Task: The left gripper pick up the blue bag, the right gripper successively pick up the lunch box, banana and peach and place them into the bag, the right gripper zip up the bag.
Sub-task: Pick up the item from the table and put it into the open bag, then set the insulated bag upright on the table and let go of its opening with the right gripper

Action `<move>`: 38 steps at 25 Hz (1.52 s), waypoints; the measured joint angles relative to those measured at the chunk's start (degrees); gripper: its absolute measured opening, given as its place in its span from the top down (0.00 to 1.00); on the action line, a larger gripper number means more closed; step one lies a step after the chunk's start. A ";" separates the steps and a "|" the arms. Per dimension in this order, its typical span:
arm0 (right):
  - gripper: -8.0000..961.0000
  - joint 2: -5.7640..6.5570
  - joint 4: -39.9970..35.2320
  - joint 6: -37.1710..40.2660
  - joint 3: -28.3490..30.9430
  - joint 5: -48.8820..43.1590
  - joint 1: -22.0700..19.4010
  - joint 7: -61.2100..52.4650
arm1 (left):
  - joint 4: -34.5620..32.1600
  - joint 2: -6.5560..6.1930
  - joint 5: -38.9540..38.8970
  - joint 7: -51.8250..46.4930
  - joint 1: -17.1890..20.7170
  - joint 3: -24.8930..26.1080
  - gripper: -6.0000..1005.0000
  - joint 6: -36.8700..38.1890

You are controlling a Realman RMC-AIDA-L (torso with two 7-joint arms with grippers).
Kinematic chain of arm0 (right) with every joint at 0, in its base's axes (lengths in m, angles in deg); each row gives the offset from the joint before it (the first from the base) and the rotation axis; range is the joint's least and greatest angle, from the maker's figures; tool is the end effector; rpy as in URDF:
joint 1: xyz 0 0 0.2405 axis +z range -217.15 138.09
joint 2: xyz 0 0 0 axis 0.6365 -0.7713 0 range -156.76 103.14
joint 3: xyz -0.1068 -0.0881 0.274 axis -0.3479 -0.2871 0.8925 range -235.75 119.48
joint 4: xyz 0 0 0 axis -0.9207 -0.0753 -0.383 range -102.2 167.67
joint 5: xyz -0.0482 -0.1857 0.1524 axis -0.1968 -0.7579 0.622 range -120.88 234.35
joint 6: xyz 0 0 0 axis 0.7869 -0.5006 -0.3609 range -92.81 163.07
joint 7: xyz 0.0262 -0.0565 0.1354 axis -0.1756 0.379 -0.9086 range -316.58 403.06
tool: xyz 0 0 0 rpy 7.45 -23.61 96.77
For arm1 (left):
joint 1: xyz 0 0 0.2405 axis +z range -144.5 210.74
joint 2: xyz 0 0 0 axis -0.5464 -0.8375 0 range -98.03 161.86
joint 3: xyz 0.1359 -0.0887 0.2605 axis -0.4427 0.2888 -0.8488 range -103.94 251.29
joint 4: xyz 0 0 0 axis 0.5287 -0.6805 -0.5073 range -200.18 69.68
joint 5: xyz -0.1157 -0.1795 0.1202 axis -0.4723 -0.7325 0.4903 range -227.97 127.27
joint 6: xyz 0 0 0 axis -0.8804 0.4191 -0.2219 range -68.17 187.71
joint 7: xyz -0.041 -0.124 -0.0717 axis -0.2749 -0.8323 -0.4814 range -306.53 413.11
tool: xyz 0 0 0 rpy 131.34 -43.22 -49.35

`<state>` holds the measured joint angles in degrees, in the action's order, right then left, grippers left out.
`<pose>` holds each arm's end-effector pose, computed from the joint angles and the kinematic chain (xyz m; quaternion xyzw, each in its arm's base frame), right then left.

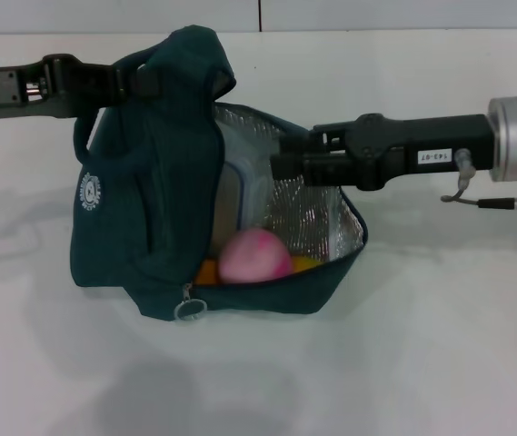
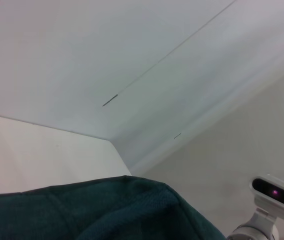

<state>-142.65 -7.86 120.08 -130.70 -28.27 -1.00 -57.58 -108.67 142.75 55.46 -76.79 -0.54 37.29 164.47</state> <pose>0.1850 0.4208 -0.0541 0.9271 -0.2286 -0.2958 0.0280 -0.2803 0.4019 0.0771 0.8150 0.4804 0.3232 0.0222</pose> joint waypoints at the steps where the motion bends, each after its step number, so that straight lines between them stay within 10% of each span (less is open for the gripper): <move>1: 0.60 0.11 -0.14 0.16 0.20 0.36 -0.21 -0.01 | 0.00 -0.01 0.01 0.00 0.00 0.00 0.96 -0.01; 12: 0.46 0.83 3.43 2.62 10.24 2.78 -11.11 -5.09 | 0.00 -0.12 -0.24 -0.04 0.29 0.00 0.96 -0.15; 23: 0.30 0.36 16.61 1.37 7.35 -0.67 -7.94 -5.91 | 0.00 0.07 0.10 -0.06 -0.13 0.01 0.96 -0.38; 38: 0.48 -0.01 16.69 -0.47 5.35 -0.22 -7.43 -3.72 | 0.00 0.13 -0.01 -0.09 -0.09 -0.35 0.96 -0.38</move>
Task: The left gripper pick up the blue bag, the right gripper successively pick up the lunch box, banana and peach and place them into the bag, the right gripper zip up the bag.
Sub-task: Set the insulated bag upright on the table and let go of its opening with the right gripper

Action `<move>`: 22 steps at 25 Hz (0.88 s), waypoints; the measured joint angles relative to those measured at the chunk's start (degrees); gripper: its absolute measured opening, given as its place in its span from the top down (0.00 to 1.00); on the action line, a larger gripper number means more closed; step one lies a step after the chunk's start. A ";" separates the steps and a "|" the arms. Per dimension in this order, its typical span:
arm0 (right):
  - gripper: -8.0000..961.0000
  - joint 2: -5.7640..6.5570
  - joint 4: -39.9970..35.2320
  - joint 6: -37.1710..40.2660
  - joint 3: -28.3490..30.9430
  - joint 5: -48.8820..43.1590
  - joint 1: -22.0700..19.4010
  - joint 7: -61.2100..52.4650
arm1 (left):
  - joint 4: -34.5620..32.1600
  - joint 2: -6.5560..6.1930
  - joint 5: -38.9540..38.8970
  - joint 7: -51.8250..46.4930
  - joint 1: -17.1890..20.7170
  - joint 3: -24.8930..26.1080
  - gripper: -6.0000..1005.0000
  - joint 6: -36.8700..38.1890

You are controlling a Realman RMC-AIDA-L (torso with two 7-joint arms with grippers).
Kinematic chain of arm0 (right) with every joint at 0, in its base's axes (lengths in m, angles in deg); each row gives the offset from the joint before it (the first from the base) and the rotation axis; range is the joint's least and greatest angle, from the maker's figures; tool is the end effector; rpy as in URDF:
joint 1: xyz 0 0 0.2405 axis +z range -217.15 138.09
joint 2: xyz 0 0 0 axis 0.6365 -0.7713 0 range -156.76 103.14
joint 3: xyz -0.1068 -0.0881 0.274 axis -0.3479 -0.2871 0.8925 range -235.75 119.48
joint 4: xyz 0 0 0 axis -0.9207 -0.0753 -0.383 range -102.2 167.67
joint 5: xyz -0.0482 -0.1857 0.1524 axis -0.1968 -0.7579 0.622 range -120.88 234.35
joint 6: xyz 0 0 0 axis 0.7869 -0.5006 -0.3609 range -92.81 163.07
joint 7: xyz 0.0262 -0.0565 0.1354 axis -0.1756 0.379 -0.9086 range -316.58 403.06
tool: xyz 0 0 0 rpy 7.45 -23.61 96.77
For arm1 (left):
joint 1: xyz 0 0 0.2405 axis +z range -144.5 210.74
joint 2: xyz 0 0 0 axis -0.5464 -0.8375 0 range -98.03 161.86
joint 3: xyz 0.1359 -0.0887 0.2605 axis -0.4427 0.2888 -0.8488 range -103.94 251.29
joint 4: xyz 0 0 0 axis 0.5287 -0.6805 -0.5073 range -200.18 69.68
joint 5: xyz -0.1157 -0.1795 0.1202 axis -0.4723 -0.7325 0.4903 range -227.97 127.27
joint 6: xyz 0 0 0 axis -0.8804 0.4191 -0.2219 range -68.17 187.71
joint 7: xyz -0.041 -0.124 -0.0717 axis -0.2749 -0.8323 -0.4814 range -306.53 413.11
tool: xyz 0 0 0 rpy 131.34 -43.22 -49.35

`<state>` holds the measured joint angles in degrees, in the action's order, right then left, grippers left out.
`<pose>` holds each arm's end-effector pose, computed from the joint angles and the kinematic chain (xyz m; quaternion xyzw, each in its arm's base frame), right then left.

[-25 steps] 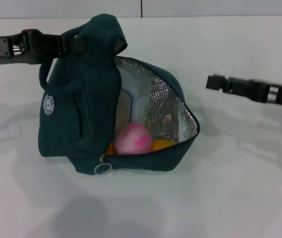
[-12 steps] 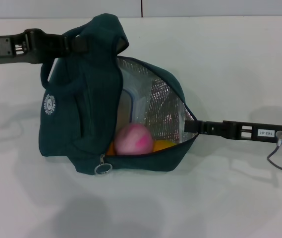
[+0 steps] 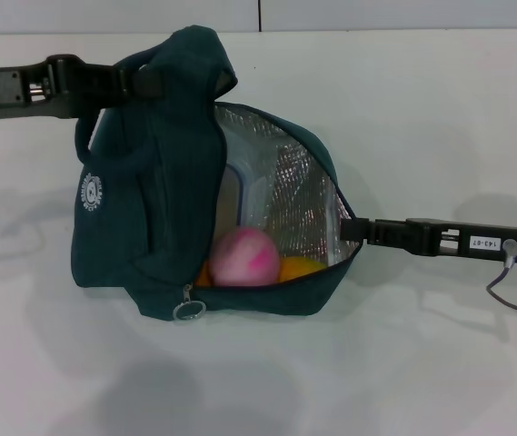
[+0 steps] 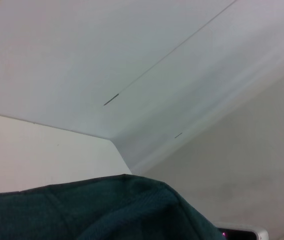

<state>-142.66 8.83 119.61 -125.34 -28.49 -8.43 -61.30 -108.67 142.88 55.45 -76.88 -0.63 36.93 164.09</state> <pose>0.2964 0.3710 -0.0766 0.8343 -0.4553 -0.3103 0.0200 -0.2794 0.4029 0.0751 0.8151 0.4813 0.3217 0.0221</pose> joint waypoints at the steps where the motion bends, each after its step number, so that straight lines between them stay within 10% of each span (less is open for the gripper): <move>1: 0.51 0.00 0.00 0.04 -0.01 0.01 0.04 0.01 | 0.00 0.01 -0.02 -0.02 0.01 0.00 0.96 0.00; 14: 0.98 0.14 -0.27 0.90 0.19 2.30 -0.04 0.19 | 0.00 0.14 0.00 -0.09 0.00 0.01 0.96 0.10; 22: 0.99 1.60 -2.40 7.20 2.85 5.99 -0.16 1.44 | 0.00 0.68 -0.40 -2.41 -1.23 -0.25 0.96 3.74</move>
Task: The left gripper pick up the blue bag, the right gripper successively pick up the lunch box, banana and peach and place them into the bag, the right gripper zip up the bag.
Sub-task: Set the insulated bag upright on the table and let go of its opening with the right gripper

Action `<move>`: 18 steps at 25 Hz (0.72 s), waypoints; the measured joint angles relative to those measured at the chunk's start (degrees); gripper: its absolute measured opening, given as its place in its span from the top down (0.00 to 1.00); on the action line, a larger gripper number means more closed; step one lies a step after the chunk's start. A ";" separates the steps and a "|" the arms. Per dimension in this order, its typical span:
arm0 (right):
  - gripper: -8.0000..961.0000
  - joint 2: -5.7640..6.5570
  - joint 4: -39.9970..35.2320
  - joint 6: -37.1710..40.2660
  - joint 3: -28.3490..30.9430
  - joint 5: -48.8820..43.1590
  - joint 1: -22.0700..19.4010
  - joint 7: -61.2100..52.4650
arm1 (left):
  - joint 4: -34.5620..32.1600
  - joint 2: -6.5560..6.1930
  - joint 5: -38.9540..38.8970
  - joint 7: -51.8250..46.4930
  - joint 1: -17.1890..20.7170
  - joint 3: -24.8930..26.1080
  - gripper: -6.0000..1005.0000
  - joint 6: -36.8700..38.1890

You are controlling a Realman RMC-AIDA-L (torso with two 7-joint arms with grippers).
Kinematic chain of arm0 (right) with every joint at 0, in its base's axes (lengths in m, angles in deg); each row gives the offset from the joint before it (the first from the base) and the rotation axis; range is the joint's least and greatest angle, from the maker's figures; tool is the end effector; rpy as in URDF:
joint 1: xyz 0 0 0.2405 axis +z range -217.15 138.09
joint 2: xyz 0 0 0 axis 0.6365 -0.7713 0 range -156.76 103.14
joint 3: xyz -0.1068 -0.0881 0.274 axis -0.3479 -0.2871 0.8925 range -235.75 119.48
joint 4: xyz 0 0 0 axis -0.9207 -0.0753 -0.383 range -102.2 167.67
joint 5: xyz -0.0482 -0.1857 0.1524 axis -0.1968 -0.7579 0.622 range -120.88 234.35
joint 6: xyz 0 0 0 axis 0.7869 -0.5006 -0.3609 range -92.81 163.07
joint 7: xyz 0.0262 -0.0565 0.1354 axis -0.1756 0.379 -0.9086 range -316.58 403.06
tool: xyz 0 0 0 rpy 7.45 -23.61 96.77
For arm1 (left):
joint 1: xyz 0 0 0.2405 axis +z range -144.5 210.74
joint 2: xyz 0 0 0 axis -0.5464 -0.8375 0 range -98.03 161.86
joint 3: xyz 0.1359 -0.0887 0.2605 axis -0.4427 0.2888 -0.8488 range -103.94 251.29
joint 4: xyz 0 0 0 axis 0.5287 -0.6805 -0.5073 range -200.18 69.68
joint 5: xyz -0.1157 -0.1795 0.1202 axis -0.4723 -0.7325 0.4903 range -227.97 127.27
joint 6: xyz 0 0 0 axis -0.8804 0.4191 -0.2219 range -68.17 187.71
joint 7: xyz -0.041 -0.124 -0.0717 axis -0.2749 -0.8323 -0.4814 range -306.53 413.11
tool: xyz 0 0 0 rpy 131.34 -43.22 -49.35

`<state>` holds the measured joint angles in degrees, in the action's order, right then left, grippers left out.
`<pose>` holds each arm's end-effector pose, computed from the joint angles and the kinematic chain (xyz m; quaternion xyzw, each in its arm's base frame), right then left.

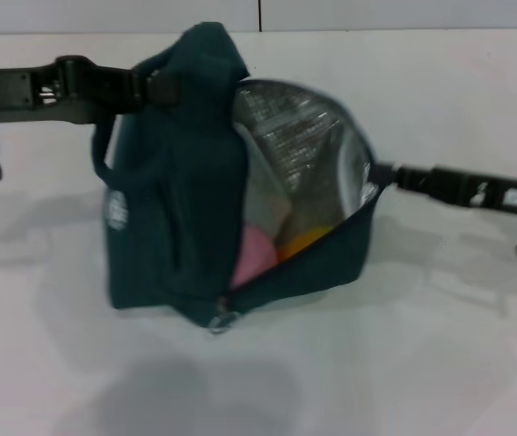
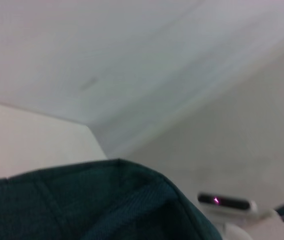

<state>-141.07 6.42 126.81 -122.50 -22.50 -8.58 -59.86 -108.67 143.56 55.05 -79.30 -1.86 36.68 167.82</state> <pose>0.2790 0.3796 -0.0375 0.8292 -0.4039 -0.3851 0.0310 -0.2647 0.3987 0.0693 0.8144 0.4803 0.3182 0.0690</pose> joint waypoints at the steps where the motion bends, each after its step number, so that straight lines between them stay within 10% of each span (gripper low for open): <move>1: 0.99 0.44 -0.75 1.82 1.91 0.01 -0.13 -0.13 | 0.00 0.33 -0.02 -0.58 -0.34 -0.14 0.96 0.72; 10: 0.99 4.29 -5.66 10.85 11.50 0.06 -0.11 -3.49 | 2.37 4.54 0.14 -3.85 -3.53 -2.92 0.96 1.53; 18: 0.99 4.30 -6.12 10.33 10.94 -1.90 0.62 -4.03 | 3.91 6.14 0.50 -1.65 -3.36 -3.72 0.96 -4.11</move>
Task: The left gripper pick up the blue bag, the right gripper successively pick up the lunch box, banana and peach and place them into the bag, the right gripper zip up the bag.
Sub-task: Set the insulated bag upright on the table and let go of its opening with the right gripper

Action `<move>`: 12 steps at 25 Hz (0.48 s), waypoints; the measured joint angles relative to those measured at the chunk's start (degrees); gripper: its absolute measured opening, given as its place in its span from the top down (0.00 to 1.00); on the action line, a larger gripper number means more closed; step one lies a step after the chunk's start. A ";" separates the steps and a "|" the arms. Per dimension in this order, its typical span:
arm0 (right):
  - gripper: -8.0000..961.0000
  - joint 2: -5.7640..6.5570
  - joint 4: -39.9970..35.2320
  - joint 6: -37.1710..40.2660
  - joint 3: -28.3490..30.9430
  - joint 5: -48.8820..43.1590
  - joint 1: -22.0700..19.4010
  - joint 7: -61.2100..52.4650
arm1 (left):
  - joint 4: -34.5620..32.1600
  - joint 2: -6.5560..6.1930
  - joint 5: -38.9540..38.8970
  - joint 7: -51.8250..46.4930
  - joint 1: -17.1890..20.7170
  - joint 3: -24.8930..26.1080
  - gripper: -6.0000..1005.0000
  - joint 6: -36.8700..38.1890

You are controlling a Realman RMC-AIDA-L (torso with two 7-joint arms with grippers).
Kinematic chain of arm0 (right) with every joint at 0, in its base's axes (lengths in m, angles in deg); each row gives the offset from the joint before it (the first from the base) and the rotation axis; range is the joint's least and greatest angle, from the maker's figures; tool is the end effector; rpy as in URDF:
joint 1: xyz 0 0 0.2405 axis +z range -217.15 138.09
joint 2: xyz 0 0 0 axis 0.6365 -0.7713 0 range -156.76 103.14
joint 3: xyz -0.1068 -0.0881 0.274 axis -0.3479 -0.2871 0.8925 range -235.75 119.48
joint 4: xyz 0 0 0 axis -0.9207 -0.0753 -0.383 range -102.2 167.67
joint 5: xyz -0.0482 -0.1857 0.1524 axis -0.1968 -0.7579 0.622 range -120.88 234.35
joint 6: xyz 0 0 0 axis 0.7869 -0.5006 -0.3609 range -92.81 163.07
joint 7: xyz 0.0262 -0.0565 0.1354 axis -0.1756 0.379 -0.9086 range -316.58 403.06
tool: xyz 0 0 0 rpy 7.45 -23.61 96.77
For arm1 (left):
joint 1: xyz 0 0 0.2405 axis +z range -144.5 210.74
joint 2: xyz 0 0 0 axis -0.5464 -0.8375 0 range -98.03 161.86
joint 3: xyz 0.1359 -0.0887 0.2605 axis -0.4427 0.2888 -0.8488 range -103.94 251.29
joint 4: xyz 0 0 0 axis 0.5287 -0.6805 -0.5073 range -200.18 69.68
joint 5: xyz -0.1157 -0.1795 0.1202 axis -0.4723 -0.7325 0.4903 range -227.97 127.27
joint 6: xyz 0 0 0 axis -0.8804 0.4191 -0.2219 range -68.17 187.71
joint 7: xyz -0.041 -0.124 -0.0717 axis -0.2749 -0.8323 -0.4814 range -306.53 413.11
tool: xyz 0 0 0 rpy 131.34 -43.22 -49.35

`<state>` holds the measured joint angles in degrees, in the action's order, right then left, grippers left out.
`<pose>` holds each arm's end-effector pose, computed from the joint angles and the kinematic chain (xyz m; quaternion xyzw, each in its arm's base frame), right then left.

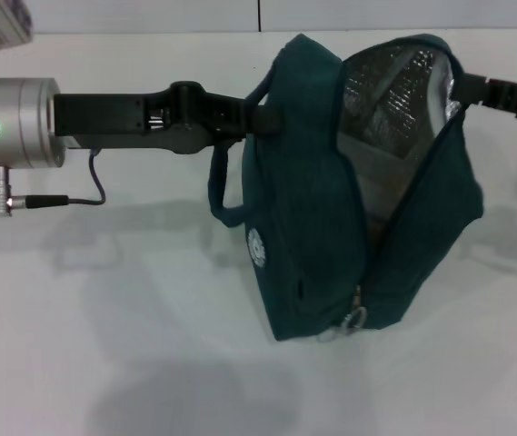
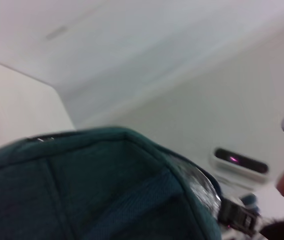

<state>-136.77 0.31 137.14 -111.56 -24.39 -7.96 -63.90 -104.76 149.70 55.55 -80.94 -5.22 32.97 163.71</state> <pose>0.2692 0.3923 0.0444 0.8374 -0.3396 -0.4272 0.0310 -0.2308 0.4022 -0.0010 0.7934 0.5060 0.3119 0.1310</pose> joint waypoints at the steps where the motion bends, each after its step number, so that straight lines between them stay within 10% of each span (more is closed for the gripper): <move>1: 0.99 -0.27 0.06 -0.22 -0.03 -0.46 0.08 0.18 | 0.00 0.00 0.00 0.00 0.00 0.00 0.96 0.00; 12: 0.98 -2.24 -0.22 -3.28 0.22 -3.93 0.36 0.77 | 1.84 -0.94 3.65 2.58 1.37 0.41 0.96 -4.53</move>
<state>-139.01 0.09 133.87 -111.34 -28.32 -7.60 -63.12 -102.92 148.76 59.19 -78.37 -3.86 33.38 159.18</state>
